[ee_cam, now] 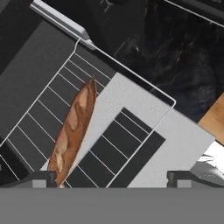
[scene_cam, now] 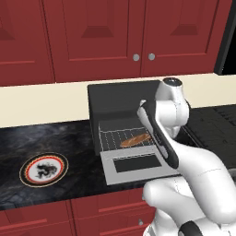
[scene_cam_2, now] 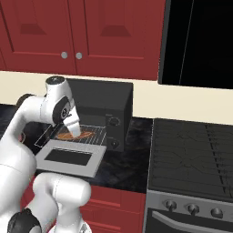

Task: Pull the toaster oven rack outwards. Pick up the baguette from the plate and place it on the toaster oven rack. Close the toaster oven door fully and set the temperature to the lowest setting.

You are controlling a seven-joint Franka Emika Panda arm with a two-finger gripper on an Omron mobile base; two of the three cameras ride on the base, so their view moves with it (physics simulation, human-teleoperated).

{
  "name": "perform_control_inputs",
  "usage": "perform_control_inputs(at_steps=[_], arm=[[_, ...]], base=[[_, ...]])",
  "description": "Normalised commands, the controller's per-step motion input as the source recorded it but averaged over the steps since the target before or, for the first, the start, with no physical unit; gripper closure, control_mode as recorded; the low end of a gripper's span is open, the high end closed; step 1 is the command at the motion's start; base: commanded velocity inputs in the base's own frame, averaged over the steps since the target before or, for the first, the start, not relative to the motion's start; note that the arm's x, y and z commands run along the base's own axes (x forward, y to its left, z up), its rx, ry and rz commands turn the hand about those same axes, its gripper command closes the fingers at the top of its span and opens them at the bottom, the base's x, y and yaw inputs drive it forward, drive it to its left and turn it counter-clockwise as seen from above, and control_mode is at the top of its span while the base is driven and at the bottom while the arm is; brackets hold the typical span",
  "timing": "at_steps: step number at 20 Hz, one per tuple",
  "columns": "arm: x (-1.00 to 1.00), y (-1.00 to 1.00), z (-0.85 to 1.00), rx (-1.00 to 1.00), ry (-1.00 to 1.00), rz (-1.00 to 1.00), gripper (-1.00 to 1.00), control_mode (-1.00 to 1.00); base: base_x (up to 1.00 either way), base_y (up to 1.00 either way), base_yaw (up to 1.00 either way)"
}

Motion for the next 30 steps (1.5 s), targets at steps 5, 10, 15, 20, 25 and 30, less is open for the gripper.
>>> perform_control_inputs(at_steps=[5, 10, 15, 20, 25, 30], arm=[[-1.00, -0.10, -0.25, 0.00, -0.05, 0.06, -1.00, -1.00], [-0.80, 0.00, -0.19, 0.00, 0.00, 0.06, -1.00, -1.00], [-0.34, 0.00, -0.15, 0.00, 0.00, 0.05, -1.00, -1.00], [0.08, 0.02, -0.02, 0.00, 0.00, 0.10, -1.00, -1.00], [0.18, 0.09, -0.26, -0.05, -0.04, 0.14, -1.00, -1.00], [0.29, 0.12, -0.23, -0.07, -0.13, 0.12, -1.00, -1.00]], base=[[0.00, 0.00, 0.00], [0.00, 0.00, 0.00], [0.00, 0.00, 0.00], [0.00, 0.00, 0.00], [0.00, 0.00, 0.00], [0.00, 0.00, 0.00]])
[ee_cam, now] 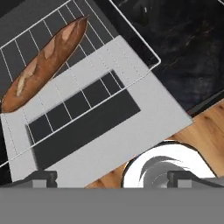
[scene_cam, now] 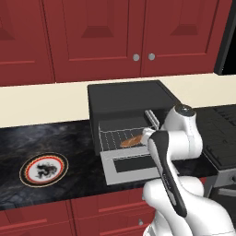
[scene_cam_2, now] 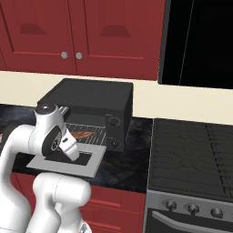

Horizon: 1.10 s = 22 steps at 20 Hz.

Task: Pull the toaster oven rack outwards. Pick up the baguette from the plate and place it on the toaster oven rack. Close the toaster oven door fully and set the temperature to the lowest setting.

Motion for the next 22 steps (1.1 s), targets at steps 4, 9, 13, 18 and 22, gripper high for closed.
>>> perform_control_inputs(at_steps=[4, 9, 13, 18, 22], arm=[[0.10, 0.04, -0.39, -0.06, -0.15, 0.08, -1.00, -1.00], [0.01, 0.01, -0.60, -0.09, -0.07, 0.07, -1.00, -1.00], [0.03, 0.00, -0.62, -0.06, -0.08, 0.07, -1.00, -1.00], [0.12, 0.00, -0.47, -0.01, -0.14, 0.05, -1.00, -1.00], [0.13, 0.00, -0.43, 0.00, -0.15, 0.04, -1.00, -1.00]], base=[[0.00, 0.00, 0.00], [0.00, 0.00, 0.00], [0.00, 0.00, 0.00], [0.00, 0.00, 0.00], [0.00, 0.00, 0.00]])
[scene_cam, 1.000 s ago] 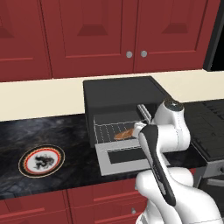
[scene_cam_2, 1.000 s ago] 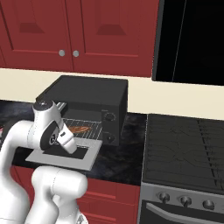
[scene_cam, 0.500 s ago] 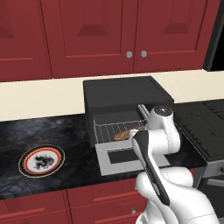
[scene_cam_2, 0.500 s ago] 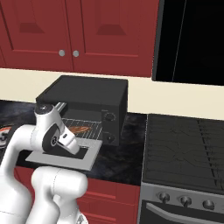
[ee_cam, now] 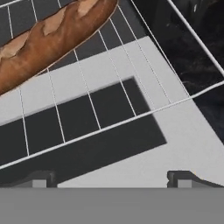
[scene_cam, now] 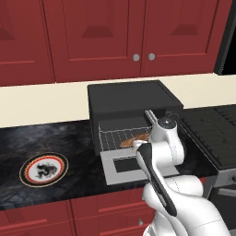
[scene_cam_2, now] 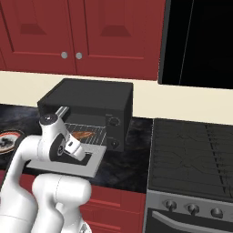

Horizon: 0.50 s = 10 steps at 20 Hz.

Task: Pull the toaster oven rack outwards. Pick up the baguette from the plate and place it on the toaster oven rack. Close the toaster oven door fully and set the temperature to the lowest setting.

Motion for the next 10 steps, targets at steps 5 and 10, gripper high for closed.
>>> perform_control_inputs(at_steps=[5, 10], arm=[[0.12, 0.00, -0.50, 0.00, -0.14, 0.03, -1.00, -1.00], [0.21, 0.00, -0.49, 0.00, -0.13, 0.03, -1.00, -1.00]], base=[[0.00, 0.00, 0.00], [0.00, 0.00, 0.00]])
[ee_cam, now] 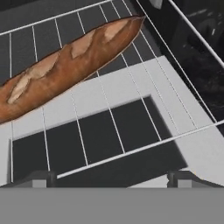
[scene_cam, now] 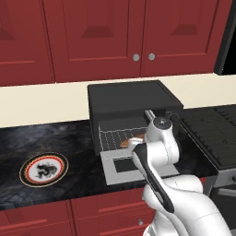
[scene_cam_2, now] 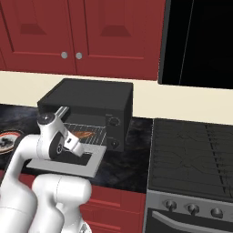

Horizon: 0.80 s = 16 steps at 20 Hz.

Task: Pull the toaster oven rack outwards. Pick up the baguette from the plate and place it on the toaster oven rack. Close the toaster oven door fully and set the temperature to the lowest setting.

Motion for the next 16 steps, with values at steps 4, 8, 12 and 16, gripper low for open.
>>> perform_control_inputs(at_steps=[4, 8, 12, 16], arm=[[0.13, 0.00, -0.75, 0.00, -0.08, 0.03, -1.00, -1.00], [0.15, 0.00, -0.80, -0.01, -0.01, 0.03, -1.00, -1.00], [0.25, 0.00, -0.75, -0.02, 0.00, 0.03, -1.00, -1.00], [0.18, 0.00, -0.87, -0.04, 0.00, 0.03, -1.00, -1.00]], base=[[0.00, 0.00, 0.00], [0.00, 0.00, 0.00], [0.00, 0.00, 0.00], [0.00, 0.00, 0.00]])
